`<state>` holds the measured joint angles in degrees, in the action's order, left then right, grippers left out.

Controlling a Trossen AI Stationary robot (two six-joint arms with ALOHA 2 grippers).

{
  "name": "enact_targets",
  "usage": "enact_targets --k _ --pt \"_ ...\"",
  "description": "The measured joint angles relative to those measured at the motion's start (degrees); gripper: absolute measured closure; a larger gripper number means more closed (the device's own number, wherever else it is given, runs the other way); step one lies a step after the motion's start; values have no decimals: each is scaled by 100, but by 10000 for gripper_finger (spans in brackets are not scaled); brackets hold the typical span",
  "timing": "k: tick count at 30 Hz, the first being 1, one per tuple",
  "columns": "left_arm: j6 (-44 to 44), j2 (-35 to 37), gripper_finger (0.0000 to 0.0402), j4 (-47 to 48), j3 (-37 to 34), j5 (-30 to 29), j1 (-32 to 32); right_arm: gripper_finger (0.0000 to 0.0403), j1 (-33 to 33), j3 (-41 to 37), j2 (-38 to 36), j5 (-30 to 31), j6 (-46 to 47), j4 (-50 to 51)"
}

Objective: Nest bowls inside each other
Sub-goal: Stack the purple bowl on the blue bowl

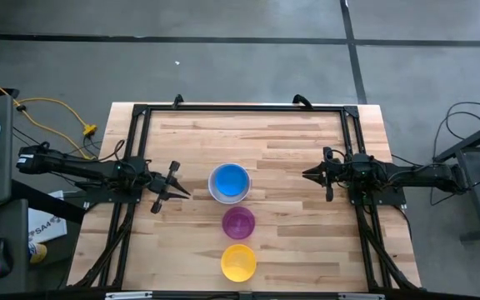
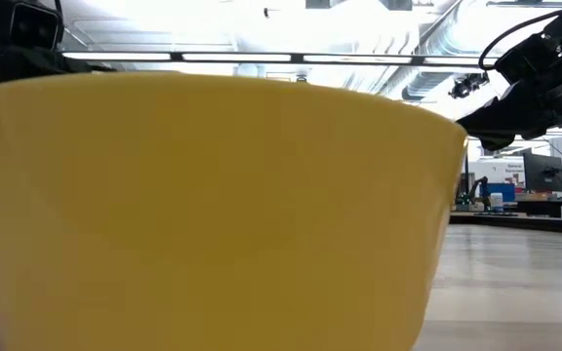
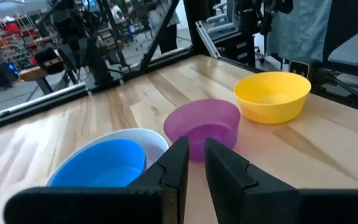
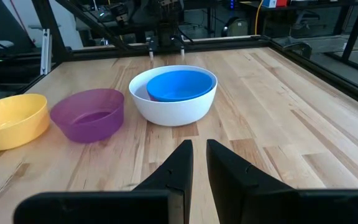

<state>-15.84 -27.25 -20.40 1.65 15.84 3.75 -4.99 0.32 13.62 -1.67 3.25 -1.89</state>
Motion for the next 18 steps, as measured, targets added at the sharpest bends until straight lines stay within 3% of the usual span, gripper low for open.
enact_targets --k 9,18 --pt "206 373 350 105 -88 -78 0 364 1 0 0 0 0 -2" --pt "1459 733 350 568 -94 -1155 0 364 0 0 1 0 -2 -2"
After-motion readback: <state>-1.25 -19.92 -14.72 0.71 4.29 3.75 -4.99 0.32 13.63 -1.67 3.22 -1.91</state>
